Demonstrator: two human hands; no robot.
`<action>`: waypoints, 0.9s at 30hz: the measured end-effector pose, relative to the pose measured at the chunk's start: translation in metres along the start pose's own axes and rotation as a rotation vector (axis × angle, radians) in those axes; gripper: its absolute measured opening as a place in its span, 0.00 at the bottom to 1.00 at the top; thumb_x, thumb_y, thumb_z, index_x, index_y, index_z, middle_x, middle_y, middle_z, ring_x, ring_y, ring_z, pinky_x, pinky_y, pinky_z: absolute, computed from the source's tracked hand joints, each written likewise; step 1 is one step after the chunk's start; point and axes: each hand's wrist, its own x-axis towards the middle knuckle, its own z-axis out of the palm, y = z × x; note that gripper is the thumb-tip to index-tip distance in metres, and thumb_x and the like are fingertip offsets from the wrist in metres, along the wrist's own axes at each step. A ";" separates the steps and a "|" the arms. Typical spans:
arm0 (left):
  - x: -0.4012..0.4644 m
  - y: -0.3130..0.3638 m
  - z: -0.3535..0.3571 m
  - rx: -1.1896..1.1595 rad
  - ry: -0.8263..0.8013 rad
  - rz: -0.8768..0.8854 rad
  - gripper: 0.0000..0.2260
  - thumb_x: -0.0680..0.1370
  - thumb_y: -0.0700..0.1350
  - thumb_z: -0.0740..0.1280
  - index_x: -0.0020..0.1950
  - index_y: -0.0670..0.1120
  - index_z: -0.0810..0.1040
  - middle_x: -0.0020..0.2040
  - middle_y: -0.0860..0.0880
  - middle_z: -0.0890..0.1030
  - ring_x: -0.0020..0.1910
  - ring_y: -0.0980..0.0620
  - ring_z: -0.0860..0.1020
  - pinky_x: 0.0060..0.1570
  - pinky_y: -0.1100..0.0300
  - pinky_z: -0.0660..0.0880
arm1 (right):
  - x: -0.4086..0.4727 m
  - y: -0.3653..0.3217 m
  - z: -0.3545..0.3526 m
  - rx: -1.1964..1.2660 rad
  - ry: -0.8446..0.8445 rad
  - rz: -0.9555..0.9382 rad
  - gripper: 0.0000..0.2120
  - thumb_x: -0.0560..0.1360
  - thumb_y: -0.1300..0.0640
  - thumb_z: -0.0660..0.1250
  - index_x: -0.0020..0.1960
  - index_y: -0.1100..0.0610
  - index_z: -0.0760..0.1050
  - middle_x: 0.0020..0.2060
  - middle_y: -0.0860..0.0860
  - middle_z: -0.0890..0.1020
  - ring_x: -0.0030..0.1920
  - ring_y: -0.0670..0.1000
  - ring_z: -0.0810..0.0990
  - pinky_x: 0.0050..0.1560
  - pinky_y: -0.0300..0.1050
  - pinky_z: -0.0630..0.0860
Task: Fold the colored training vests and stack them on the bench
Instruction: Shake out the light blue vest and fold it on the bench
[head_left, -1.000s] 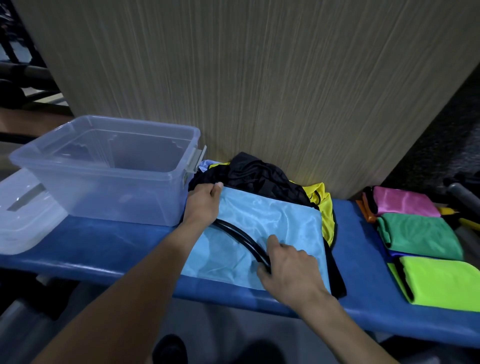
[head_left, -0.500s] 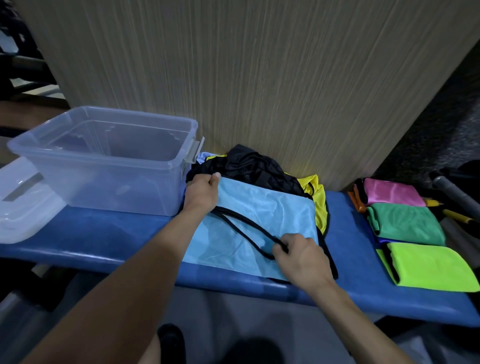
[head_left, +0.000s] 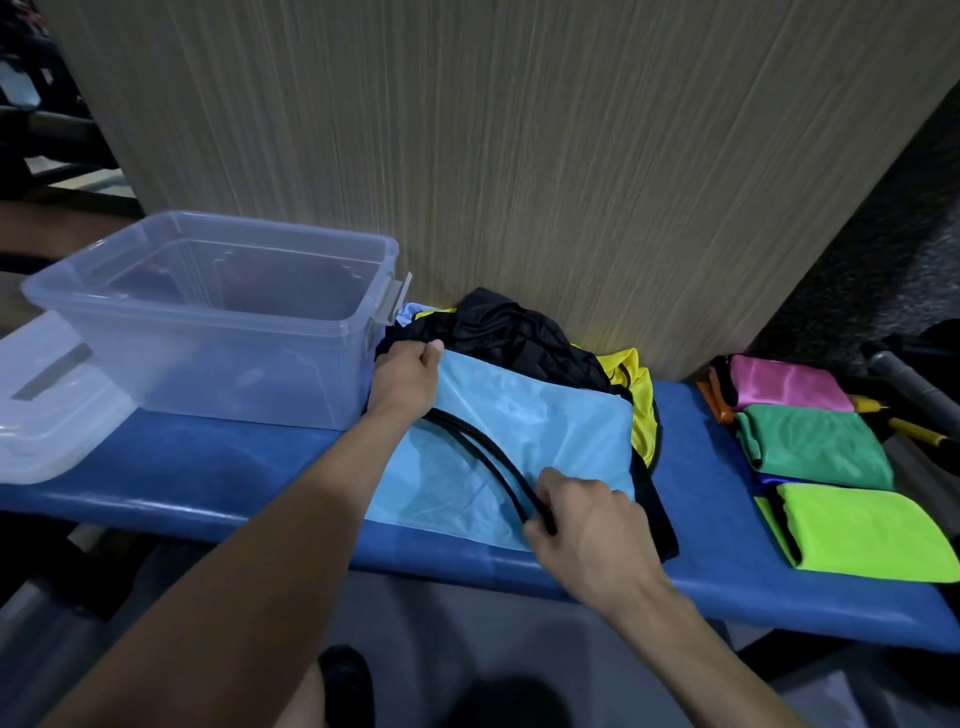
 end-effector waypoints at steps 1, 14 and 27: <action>0.001 0.001 -0.002 0.040 0.003 0.015 0.24 0.86 0.54 0.54 0.33 0.45 0.63 0.32 0.47 0.69 0.39 0.44 0.71 0.38 0.53 0.67 | -0.002 -0.004 0.002 -0.011 0.008 -0.043 0.07 0.78 0.49 0.59 0.47 0.52 0.65 0.38 0.47 0.75 0.39 0.58 0.72 0.43 0.51 0.73; 0.007 -0.015 0.000 0.427 0.058 0.143 0.13 0.86 0.41 0.52 0.60 0.37 0.73 0.55 0.39 0.76 0.49 0.38 0.74 0.41 0.53 0.63 | 0.027 0.078 0.008 0.262 0.201 0.269 0.11 0.79 0.44 0.67 0.43 0.50 0.72 0.39 0.46 0.80 0.41 0.53 0.79 0.40 0.50 0.76; -0.065 0.046 0.014 0.420 -0.134 0.633 0.23 0.83 0.55 0.60 0.77 0.50 0.64 0.78 0.48 0.59 0.74 0.43 0.60 0.70 0.46 0.65 | 0.056 0.088 0.013 1.081 0.036 0.591 0.18 0.75 0.45 0.74 0.47 0.62 0.82 0.43 0.53 0.86 0.38 0.49 0.83 0.32 0.39 0.74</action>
